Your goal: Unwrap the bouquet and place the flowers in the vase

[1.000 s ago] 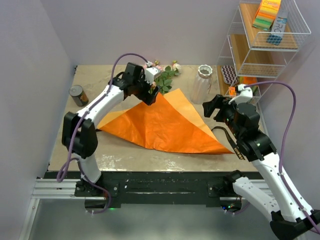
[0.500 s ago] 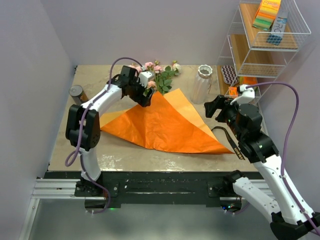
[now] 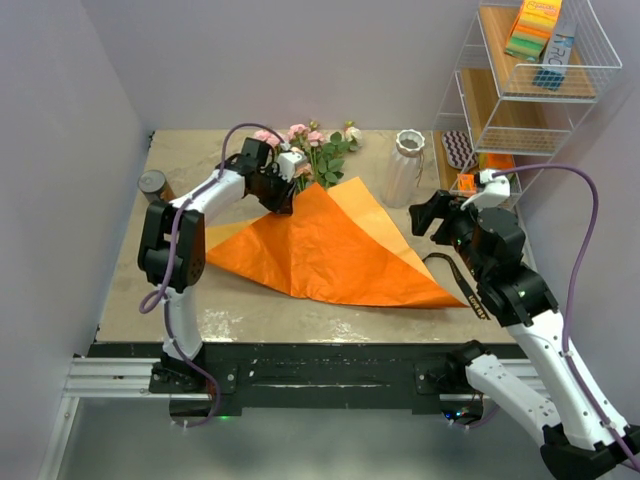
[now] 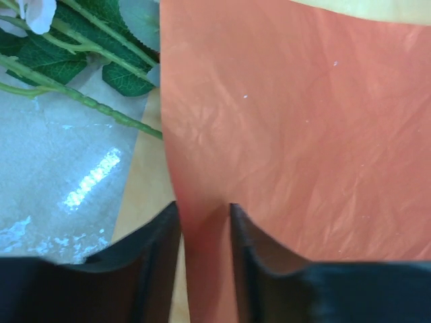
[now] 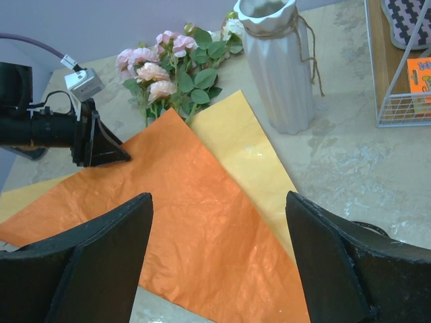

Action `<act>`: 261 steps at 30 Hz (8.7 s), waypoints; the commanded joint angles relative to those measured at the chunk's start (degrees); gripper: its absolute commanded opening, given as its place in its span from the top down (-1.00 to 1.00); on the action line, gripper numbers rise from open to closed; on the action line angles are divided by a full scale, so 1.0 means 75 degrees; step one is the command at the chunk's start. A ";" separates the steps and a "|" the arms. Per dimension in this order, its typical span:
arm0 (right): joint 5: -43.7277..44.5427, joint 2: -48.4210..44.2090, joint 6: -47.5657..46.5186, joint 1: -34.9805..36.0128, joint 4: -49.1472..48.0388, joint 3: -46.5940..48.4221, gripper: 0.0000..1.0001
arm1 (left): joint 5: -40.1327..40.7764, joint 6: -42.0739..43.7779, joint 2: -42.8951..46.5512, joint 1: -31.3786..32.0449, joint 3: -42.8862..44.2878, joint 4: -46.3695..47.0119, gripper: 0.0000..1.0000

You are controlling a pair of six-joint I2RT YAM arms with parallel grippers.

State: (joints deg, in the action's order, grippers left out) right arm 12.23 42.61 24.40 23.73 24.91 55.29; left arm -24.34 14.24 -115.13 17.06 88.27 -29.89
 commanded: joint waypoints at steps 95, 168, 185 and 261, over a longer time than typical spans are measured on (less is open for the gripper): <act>0.0760 1.0771 -0.0746 0.2146 -0.0216 0.6573 0.15 | 0.1593 -0.0340 0.3245 -0.0727 -0.2710 -0.0421 -0.48; 0.1240 0.9528 -0.1015 0.1981 -0.1236 0.3313 0.21 | 0.0995 -0.0293 0.3761 -0.1091 -0.3355 -0.0069 -0.40; 0.1346 1.0912 -0.1742 0.1759 -0.0883 0.5167 0.21 | 0.0831 -0.0270 0.3902 -0.1138 -0.3426 -0.0105 -0.39; 0.5424 0.8358 -0.6738 0.0469 -0.6889 0.7091 0.71 | -0.0130 0.0234 0.3655 -0.2017 -0.2593 -0.0972 -0.37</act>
State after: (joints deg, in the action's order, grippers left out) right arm 46.83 107.98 -38.02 27.33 -42.57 110.37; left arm -23.75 14.81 -90.21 2.81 67.51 -36.97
